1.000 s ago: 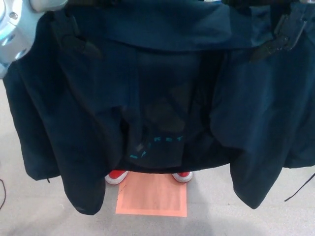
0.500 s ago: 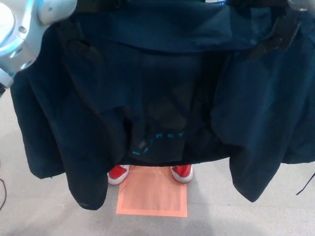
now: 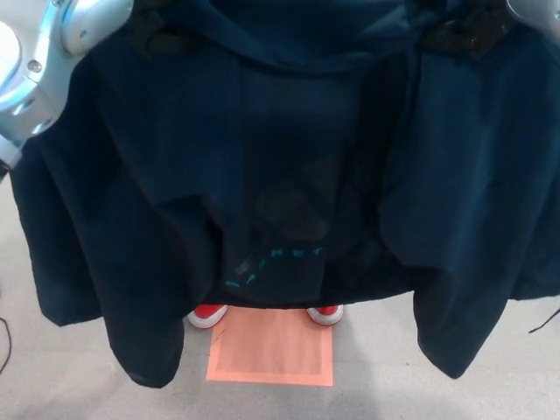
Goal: A person hands a coat to the robot and the robot grabs it with both hands and holds it while the person wears the coat.
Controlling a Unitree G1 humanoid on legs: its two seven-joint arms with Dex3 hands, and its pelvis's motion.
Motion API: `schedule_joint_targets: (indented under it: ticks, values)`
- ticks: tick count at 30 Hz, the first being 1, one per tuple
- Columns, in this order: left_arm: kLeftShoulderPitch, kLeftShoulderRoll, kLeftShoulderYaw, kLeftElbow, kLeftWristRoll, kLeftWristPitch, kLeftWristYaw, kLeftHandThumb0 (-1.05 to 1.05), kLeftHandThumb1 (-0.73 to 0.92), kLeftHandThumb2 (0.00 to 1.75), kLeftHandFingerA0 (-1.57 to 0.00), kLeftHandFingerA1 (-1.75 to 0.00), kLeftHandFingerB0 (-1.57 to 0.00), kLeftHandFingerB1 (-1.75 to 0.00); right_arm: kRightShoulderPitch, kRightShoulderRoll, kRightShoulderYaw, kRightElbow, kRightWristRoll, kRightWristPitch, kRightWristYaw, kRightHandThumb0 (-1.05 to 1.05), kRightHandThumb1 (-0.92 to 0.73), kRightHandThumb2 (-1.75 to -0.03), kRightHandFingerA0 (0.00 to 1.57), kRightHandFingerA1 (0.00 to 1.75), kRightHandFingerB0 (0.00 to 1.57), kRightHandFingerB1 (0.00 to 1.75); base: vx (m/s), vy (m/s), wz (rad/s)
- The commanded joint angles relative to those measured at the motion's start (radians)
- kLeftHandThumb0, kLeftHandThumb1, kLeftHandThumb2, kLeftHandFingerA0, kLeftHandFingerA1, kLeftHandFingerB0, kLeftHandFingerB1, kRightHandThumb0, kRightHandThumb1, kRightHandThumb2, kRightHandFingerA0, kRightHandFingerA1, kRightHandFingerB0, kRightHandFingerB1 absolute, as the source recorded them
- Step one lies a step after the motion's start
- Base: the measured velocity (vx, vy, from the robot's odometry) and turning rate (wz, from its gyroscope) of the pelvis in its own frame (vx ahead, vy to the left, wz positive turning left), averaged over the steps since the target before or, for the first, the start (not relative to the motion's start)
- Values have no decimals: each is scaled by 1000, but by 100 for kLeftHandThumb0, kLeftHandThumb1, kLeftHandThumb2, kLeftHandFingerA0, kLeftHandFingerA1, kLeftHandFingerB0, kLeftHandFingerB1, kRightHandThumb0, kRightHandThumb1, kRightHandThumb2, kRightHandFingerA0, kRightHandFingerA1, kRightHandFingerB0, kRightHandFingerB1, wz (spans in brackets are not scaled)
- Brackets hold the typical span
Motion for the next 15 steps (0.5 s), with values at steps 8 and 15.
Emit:
schedule_joint_targets:
  ticks: [8, 15]
  values:
    - [146, -62, 52, 171, 93, -68, 473, -36, 81, 64, -73, -175, -54, -155, 166, -53, -64, 161, -51, -195, -399, -39, -92, -70, 80, 165, 62, 134, 0, 0, 0]
    - [196, -117, 93, 214, 118, -66, 792, -34, 81, 63, -87, -175, -60, -157, 236, -13, -159, 140, -22, -147, -605, -39, -84, -70, 80, 166, 69, 95, 0, 0, 0]
